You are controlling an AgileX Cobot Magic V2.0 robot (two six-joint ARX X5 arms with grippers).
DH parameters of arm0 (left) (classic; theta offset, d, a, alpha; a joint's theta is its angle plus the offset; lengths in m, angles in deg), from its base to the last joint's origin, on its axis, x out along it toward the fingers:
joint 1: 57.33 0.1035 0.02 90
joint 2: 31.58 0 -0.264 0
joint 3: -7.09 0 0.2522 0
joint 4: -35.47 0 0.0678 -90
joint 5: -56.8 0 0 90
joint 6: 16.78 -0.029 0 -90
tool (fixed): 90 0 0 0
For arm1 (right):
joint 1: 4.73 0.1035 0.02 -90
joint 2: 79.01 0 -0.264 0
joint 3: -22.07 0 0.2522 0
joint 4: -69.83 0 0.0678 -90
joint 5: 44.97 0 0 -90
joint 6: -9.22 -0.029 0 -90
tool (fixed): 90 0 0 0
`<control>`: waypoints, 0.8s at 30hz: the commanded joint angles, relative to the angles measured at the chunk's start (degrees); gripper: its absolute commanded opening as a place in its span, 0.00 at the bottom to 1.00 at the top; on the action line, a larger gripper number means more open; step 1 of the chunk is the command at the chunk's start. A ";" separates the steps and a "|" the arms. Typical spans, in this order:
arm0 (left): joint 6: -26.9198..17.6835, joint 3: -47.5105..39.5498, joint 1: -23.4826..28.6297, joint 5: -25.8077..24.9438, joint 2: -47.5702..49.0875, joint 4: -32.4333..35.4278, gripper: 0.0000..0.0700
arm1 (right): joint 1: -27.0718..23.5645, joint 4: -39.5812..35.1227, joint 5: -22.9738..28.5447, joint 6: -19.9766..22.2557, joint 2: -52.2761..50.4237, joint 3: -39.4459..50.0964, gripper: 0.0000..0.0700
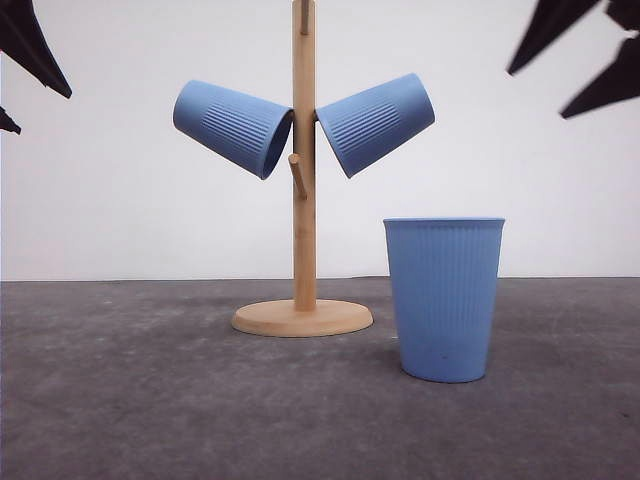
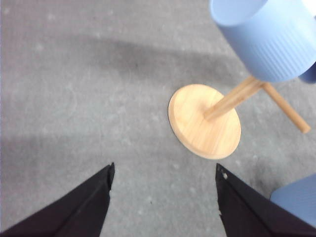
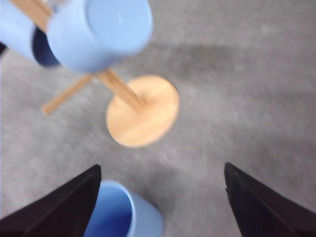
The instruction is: Place three cups
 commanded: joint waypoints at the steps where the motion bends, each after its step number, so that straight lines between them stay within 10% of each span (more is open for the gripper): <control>1: -0.90 0.46 0.00 -0.09 -0.29 0.04 0.56 | -0.07 -1.12 1.04 1.05 -2.88 3.61 0.71; 12: -0.92 0.46 -0.07 -0.74 -0.28 -0.21 0.56 | 2.93 3.58 2.41 -9.16 -11.26 11.18 0.71; 24: -0.90 0.46 -0.07 -0.74 -0.28 -0.29 0.56 | 14.78 6.98 12.75 -12.48 2.25 4.06 0.71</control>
